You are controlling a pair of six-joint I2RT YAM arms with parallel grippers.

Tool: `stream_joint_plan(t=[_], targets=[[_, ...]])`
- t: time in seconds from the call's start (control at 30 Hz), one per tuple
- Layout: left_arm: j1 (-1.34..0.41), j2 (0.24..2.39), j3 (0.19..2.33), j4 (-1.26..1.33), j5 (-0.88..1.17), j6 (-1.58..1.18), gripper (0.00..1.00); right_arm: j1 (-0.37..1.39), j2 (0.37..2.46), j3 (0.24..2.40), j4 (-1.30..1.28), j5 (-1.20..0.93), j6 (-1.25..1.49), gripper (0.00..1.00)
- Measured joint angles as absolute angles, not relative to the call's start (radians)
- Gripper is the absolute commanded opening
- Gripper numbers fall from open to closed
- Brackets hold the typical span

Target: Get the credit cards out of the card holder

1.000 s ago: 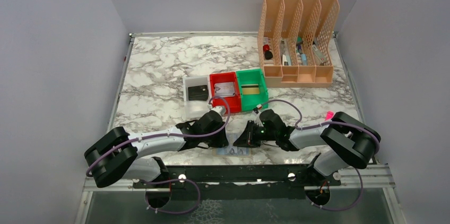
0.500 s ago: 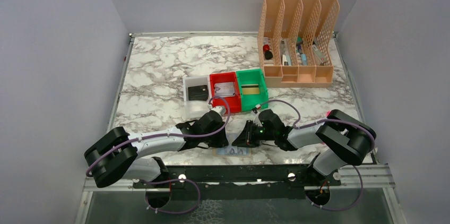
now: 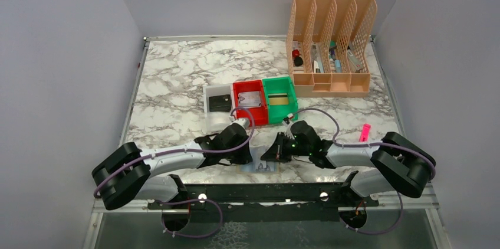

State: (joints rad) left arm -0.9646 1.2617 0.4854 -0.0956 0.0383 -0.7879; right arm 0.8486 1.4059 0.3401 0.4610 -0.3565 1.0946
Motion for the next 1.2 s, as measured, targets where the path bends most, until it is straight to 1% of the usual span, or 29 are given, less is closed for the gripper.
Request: stream_joint_plan(t=[0.43, 0.57, 0.7, 0.93, 1.0, 1.2], targets=[[-0.966, 1.211, 0.482, -0.161, 0.002, -0.788, 0.24, 0.849, 1.227, 0.323, 0.300, -0.279, 1.034, 0.01], [-0.968, 1.194, 0.479, -0.167, -0.009, -0.788, 0.26, 0.849, 1.161, 0.328, 0.256, -0.248, 1.004, 0.01], [-0.969, 1.171, 0.478, -0.169, -0.017, -0.788, 0.40, 0.849, 1.121, 0.350, 0.226, -0.227, 0.971, 0.01], [-0.969, 1.079, 0.489, -0.240, -0.067, -0.774, 0.58, 0.849, 1.093, 0.374, 0.207, -0.220, 0.914, 0.01], [-0.969, 1.048, 0.516, -0.284, -0.101, -0.758, 0.63, 0.849, 1.085, 0.377, 0.200, -0.216, 0.893, 0.01], [-0.966, 1.000, 0.672, -0.402, -0.238, -0.676, 0.84, 0.849, 1.061, 0.421, 0.172, -0.182, 0.795, 0.01]])
